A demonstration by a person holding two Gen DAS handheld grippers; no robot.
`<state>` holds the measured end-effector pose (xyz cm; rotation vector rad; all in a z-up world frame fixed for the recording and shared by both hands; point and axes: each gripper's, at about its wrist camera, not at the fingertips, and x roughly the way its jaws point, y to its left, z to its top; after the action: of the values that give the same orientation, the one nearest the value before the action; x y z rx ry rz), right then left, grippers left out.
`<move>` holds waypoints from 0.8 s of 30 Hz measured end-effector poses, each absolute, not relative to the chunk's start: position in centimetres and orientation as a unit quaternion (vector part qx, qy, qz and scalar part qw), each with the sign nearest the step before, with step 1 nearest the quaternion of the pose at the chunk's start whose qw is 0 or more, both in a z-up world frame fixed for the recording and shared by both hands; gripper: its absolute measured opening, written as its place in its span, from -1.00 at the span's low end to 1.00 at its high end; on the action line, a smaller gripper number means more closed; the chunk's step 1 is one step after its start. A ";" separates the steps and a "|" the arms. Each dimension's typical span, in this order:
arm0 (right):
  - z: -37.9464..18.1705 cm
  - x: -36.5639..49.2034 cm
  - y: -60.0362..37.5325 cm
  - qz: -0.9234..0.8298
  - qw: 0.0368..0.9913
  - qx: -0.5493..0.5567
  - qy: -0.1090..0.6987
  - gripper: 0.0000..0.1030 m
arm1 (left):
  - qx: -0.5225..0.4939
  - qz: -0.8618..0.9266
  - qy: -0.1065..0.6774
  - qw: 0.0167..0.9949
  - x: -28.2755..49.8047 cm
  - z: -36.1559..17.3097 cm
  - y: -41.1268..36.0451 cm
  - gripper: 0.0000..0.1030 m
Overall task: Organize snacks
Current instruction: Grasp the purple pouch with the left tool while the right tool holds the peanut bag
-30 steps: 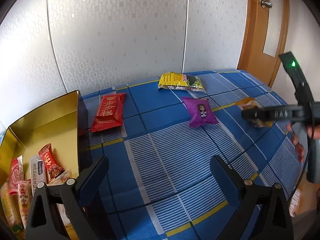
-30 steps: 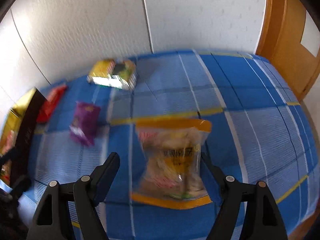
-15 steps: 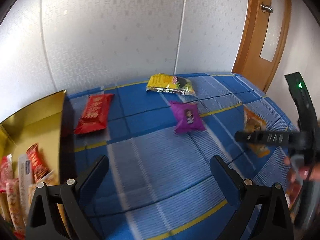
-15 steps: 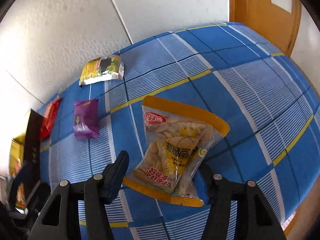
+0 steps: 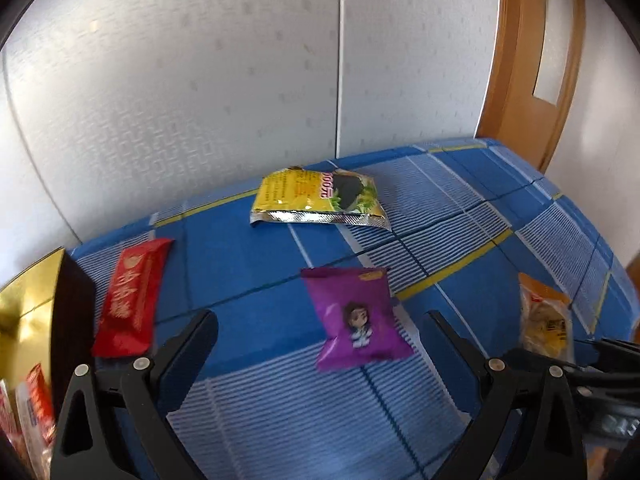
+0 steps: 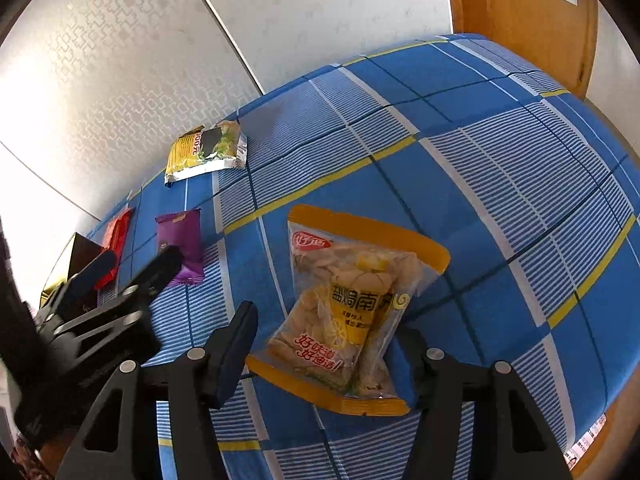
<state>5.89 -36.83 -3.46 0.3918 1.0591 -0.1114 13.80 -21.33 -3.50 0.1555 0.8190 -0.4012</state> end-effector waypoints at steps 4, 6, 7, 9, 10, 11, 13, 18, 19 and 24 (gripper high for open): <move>-3.4 5.9 -36.8 -0.055 0.842 0.184 0.504 0.19 | 0.087 -0.197 0.404 0.889 14.4 -4.5 -22.2 0.69; -3.4 6.0 -36.6 -0.056 0.843 0.178 0.505 0.19 | 0.089 -0.200 0.414 0.883 14.7 -5.1 -22.3 0.44; -3.4 6.0 -36.5 -0.057 0.843 0.175 0.505 0.19 | 0.087 -0.200 0.421 0.881 14.8 -5.3 -22.2 0.26; -3.5 6.1 -36.4 -0.058 0.843 0.173 0.505 0.19 | 0.076 -0.209 0.422 0.879 14.8 -5.6 -21.8 0.07; -3.5 6.2 -36.4 -0.057 0.844 0.174 0.505 0.19 | 0.077 -0.209 0.419 0.880 14.7 -5.6 -21.7 -0.05; -3.5 6.2 -36.4 -0.058 0.844 0.174 0.505 0.19 | 0.083 -0.212 0.414 0.881 14.5 -5.5 -21.6 -0.09; -3.5 6.4 -36.3 -0.058 0.844 0.173 0.504 0.19 | 0.094 -0.220 0.409 0.880 14.2 -5.4 -21.6 -0.14; -3.5 6.6 -36.2 -0.058 0.845 0.173 0.503 0.19 | 0.128 -0.225 0.391 0.883 12.3 -5.5 -21.2 -0.21; -3.6 6.7 -36.0 -0.058 0.845 0.171 0.503 0.19 | 0.132 -0.223 0.388 0.884 11.8 -5.5 -21.0 -0.22; -3.6 6.9 -35.6 -0.060 0.847 0.162 0.502 0.19 | 0.132 -0.216 0.389 0.886 10.1 -5.5 -19.7 -0.23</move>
<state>6.92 -35.60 -3.57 0.3410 1.0587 -0.1256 10.07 -19.73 -5.51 0.2738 0.8090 -0.4486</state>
